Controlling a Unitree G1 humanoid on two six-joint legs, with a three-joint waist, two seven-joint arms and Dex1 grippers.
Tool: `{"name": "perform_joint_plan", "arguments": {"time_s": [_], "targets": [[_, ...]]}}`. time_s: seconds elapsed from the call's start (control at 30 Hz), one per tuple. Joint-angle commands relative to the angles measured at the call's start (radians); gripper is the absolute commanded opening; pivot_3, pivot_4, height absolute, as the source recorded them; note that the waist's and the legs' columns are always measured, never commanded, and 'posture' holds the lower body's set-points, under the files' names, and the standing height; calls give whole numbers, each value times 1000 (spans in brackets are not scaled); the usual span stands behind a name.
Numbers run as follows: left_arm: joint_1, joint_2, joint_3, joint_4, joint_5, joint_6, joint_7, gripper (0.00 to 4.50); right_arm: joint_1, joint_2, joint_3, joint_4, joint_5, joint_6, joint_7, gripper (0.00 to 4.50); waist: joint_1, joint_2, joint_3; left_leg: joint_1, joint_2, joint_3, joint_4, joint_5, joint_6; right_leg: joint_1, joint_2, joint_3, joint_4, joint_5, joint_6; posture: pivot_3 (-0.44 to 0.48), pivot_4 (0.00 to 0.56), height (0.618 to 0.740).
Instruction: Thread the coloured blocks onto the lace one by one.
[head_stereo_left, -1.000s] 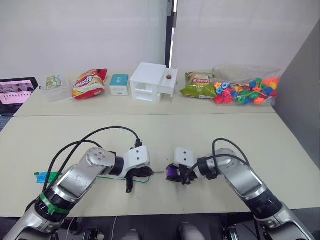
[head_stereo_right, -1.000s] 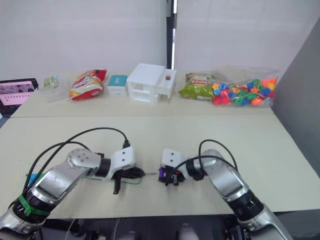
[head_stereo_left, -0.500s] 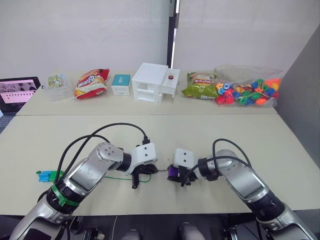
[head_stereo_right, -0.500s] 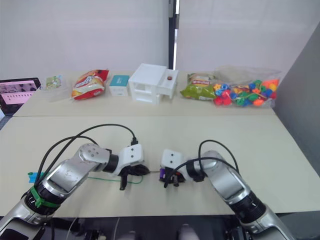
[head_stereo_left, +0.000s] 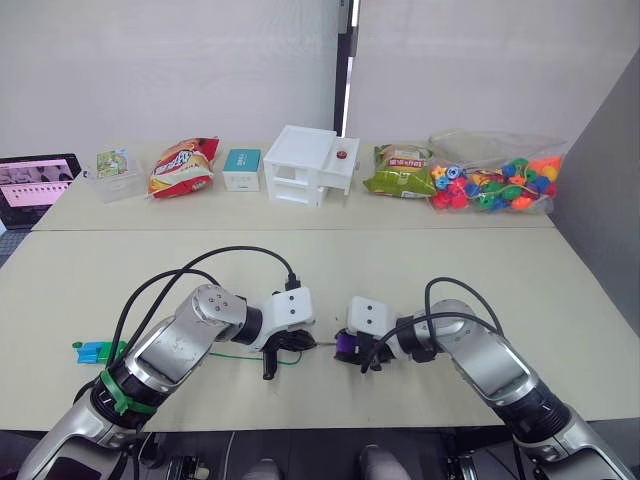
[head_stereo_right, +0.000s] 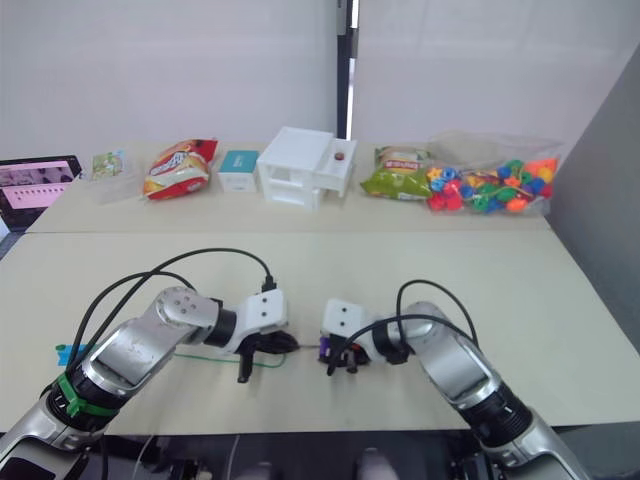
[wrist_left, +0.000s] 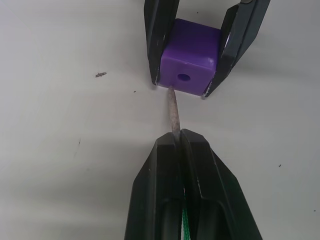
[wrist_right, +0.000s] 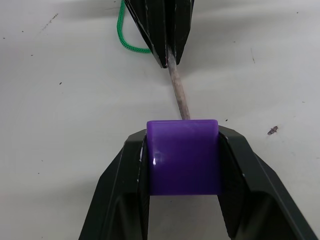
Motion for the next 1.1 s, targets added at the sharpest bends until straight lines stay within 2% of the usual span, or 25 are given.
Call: {"name": "perform_joint_plan", "arguments": {"time_s": [0.03, 0.3, 0.87, 1.1], "targets": [[-26, -55, -14, -35, -31, -15, 0, 0, 3, -1, 20, -25, 5, 13, -8, 1204, 2, 0, 0, 0, 0, 0, 0, 0, 0, 0, 0, 0, 0, 0, 0, 0, 150, 740], [-36, -115, -24, 1, -35, -40, -7, 0, 15, -11, 18, -46, 12, 34, -16, 1204, 11, 0, 0, 0, -1, 0, 1, 0, 0, 1, -1, 0, -1, 0, 0, 0, 150, 740], [-38, -90, 20, -39, -68, -44, -51, 0, 25, -21, 26, -64, 18, 49, -17, 1204, 5, 0, 0, 0, -1, 0, 1, 0, 0, 1, 0, 0, 0, 0, 0, 0, 150, 740], [-26, -52, 56, -57, -82, -41, -75, 0, 28, -27, 34, -59, 7, 48, -22, 1204, 4, 0, 0, 0, 0, 0, 1, 0, 0, 1, 0, 0, -1, 0, 0, 0, 150, 740]]}}
